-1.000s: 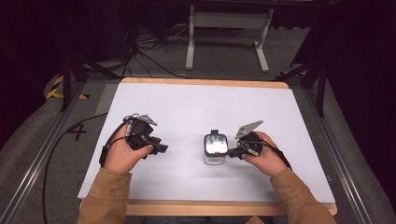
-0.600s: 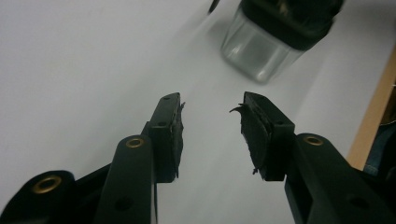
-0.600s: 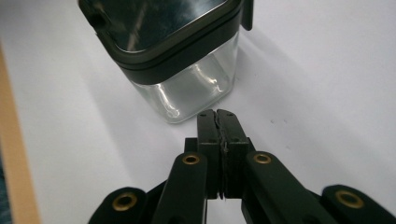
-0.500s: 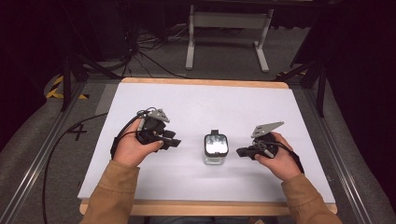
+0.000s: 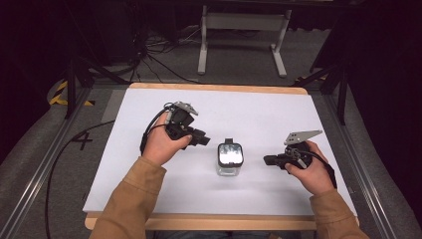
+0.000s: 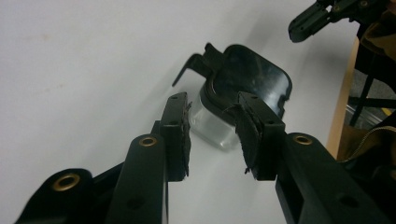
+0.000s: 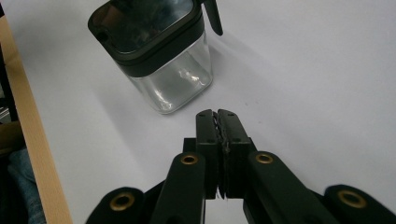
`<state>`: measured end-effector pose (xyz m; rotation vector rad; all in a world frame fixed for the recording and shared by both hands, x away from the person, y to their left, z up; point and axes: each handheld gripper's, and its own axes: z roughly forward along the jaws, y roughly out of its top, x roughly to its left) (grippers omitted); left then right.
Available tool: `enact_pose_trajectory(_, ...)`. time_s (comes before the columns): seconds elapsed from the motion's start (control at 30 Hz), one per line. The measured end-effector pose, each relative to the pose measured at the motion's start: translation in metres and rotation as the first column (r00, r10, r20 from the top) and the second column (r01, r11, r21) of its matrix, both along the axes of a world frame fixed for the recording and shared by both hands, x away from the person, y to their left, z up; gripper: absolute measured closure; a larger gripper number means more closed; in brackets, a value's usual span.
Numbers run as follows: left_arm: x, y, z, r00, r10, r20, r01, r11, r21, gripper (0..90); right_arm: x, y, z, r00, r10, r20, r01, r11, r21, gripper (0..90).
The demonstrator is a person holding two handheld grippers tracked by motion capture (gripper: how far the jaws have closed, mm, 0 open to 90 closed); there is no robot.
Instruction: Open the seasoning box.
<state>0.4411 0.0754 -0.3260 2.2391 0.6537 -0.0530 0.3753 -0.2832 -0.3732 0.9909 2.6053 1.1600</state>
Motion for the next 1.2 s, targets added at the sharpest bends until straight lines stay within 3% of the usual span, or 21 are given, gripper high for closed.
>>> enact_pose_trajectory(0.07, 0.005, -0.009, -0.003, 0.9999, -0.012, -0.006, 0.012, 0.9999, 0.012, 65.4, 0.0, -0.001, -0.001, 1.0, -0.003, -0.007, 0.003, 1.0, 0.002, 88.9)
enact_pose_trajectory(0.2, 0.015, -0.026, -0.007, 0.9982, -0.06, 0.005, 0.06, 0.9981, -0.016, 70.6, 0.0, -0.003, -0.001, 1.0, 0.008, -0.004, -0.008, 1.0, -0.002, 89.7)
enact_pose_trajectory(0.3, 0.025, -0.036, -0.013, 0.9979, -0.064, 0.008, 0.064, 0.9977, -0.023, 78.5, 0.001, -0.003, -0.002, 0.9999, 0.012, -0.008, -0.012, 1.0, -0.003, 89.7)
enact_pose_trajectory(0.4, 0.032, -0.044, -0.021, 0.998, -0.064, -0.005, 0.064, 0.9972, -0.039, 79.6, 0.001, -0.002, -0.002, 0.9998, 0.018, -0.008, -0.018, 1.0, -0.002, 89.3)
enact_pose_trajectory(0.87, 0.037, -0.065, -0.03, 0.9964, -0.081, -0.026, 0.081, 0.9967, 0.007, 82.1, 0.002, -0.002, -0.004, 0.9994, 0.033, -0.013, -0.033, 0.999, 0.005, 88.0)
enact_pose_trajectory(1.2, 0.038, -0.069, -0.03, 0.9959, -0.073, -0.052, 0.074, 0.9972, 0.013, 84.5, 0.002, -0.002, -0.004, 0.9991, 0.039, -0.015, -0.038, 0.999, 0.012, 87.9)
